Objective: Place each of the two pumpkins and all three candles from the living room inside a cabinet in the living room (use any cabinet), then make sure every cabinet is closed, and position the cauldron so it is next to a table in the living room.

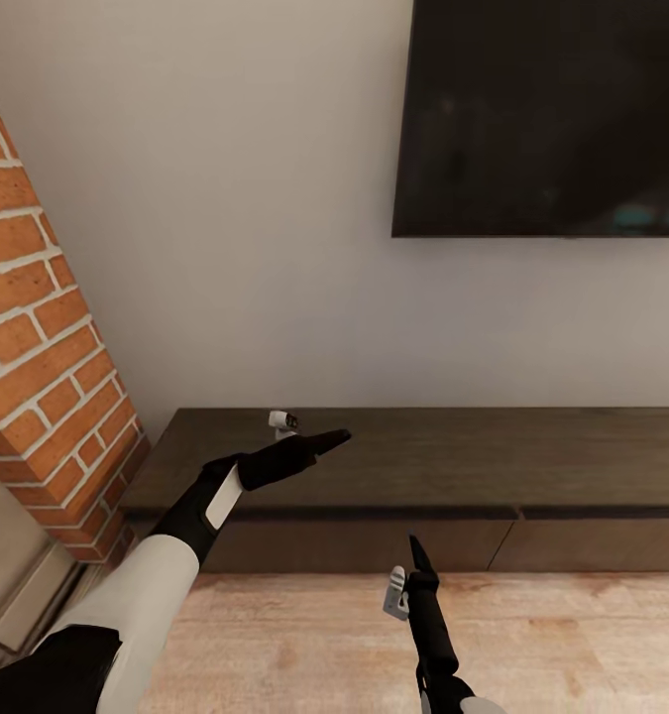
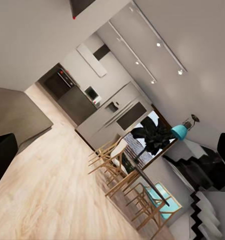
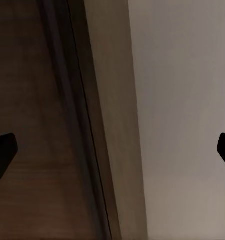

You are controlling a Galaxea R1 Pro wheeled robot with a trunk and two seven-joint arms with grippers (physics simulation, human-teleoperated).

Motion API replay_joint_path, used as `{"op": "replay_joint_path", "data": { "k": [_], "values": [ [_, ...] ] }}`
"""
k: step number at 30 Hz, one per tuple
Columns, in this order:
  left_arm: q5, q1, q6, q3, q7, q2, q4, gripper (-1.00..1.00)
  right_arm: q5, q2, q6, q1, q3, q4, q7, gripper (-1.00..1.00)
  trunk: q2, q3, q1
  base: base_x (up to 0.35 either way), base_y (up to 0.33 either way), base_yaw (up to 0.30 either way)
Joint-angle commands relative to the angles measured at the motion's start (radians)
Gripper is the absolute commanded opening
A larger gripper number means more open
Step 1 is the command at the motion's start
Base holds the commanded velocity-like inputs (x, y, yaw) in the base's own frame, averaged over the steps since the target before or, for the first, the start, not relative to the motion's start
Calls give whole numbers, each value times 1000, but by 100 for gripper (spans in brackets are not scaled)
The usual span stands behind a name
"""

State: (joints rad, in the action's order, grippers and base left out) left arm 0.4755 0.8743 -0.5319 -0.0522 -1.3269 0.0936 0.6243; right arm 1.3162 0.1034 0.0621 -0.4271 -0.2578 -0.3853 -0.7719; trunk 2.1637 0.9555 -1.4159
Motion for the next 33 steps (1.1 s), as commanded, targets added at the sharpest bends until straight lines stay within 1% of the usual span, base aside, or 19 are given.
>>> {"op": "replay_joint_path", "data": {
  "k": [1,5,7,10,27,31,33],
  "values": [
    [0,0,0,0,0,0,0,100,0,-1,-2,0,0,0,-1,100,7,3,-4,0,0,0],
    [0,0,0,0,0,-1,0,100,0,-2,-5,0,0,-8,-2,100,35,16,-19,0,0,0],
    [0,0,0,0,0,0,0,100,1,-10,-9,0,0,-7,-3,100,49,22,-27,0,0,0],
    [0,0,0,0,1,0,1,100,1,-14,-10,0,-1,-5,-3,100,70,31,-38,0,0,0],
    [0,0,0,0,4,-2,0,100,-1,-13,-10,0,-2,1,-3,100,189,85,-104,0,0,0],
    [0,0,0,1,4,-3,1,100,0,-9,-3,0,-1,0,-1,100,217,97,-119,0,0,0],
    [0,0,0,2,3,-5,2,100,0,-9,-4,0,-1,0,-2,100,217,97,-119,0,0,0]
  ]
}}
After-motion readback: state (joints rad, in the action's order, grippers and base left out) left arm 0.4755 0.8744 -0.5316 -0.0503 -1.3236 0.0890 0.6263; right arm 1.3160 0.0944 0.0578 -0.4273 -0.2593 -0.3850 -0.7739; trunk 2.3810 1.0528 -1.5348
